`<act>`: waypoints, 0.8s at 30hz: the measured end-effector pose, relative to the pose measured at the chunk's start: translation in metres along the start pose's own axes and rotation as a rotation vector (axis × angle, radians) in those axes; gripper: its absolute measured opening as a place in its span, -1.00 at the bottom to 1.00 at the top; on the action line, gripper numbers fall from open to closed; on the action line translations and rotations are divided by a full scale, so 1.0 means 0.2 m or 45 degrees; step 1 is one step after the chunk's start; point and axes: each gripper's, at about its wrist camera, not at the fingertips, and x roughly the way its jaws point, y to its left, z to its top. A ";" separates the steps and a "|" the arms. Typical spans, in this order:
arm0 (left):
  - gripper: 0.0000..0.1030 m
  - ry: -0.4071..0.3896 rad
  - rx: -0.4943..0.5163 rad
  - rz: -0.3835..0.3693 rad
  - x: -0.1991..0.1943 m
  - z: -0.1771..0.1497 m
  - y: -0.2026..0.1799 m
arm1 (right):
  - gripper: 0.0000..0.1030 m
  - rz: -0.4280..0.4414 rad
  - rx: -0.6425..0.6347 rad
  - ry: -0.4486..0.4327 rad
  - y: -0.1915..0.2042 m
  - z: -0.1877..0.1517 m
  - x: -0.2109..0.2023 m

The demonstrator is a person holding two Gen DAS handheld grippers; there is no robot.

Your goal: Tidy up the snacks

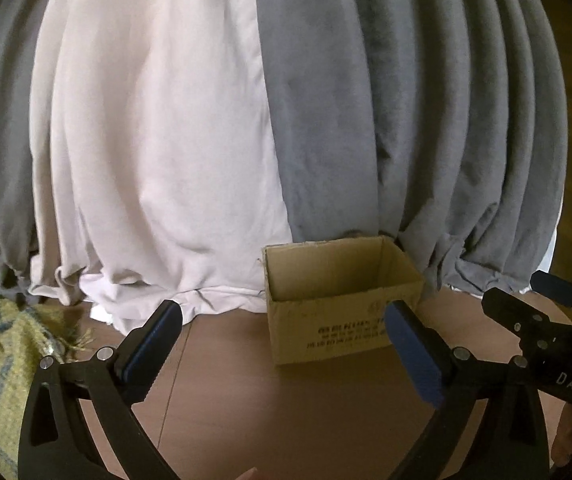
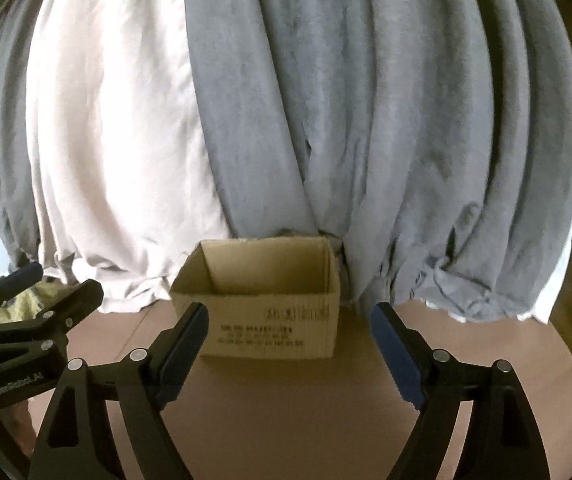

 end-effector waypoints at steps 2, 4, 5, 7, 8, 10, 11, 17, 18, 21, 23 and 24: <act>1.00 -0.012 0.009 0.006 -0.06 -0.03 -0.02 | 0.63 0.015 0.017 0.014 -0.02 -0.04 -0.05; 1.00 -0.013 0.018 0.003 -0.13 -0.05 -0.05 | 0.63 0.023 0.025 0.027 -0.03 -0.08 -0.09; 1.00 -0.016 0.024 0.005 -0.15 -0.07 -0.05 | 0.63 0.021 0.027 0.029 -0.03 -0.09 -0.11; 1.00 -0.021 0.026 0.013 -0.21 -0.09 -0.07 | 0.63 0.005 0.013 0.015 -0.04 -0.12 -0.18; 1.00 -0.023 0.023 0.009 -0.23 -0.11 -0.08 | 0.63 -0.005 0.006 0.011 -0.05 -0.14 -0.21; 1.00 -0.024 0.023 0.009 -0.27 -0.13 -0.10 | 0.63 -0.021 0.005 0.003 -0.06 -0.16 -0.28; 1.00 -0.028 0.022 0.008 -0.30 -0.14 -0.10 | 0.63 -0.026 0.003 0.004 -0.07 -0.17 -0.30; 1.00 -0.043 0.034 0.009 -0.40 -0.18 -0.15 | 0.63 -0.044 0.000 0.006 -0.10 -0.21 -0.42; 1.00 -0.045 0.033 0.009 -0.41 -0.18 -0.16 | 0.63 -0.047 0.003 0.007 -0.11 -0.22 -0.43; 1.00 -0.042 0.031 -0.003 -0.44 -0.19 -0.17 | 0.63 -0.055 0.015 0.015 -0.13 -0.24 -0.47; 1.00 -0.039 0.035 -0.011 -0.46 -0.20 -0.18 | 0.63 -0.057 0.020 0.023 -0.13 -0.26 -0.50; 1.00 -0.040 0.035 -0.016 -0.47 -0.20 -0.19 | 0.63 -0.058 0.025 0.027 -0.14 -0.26 -0.51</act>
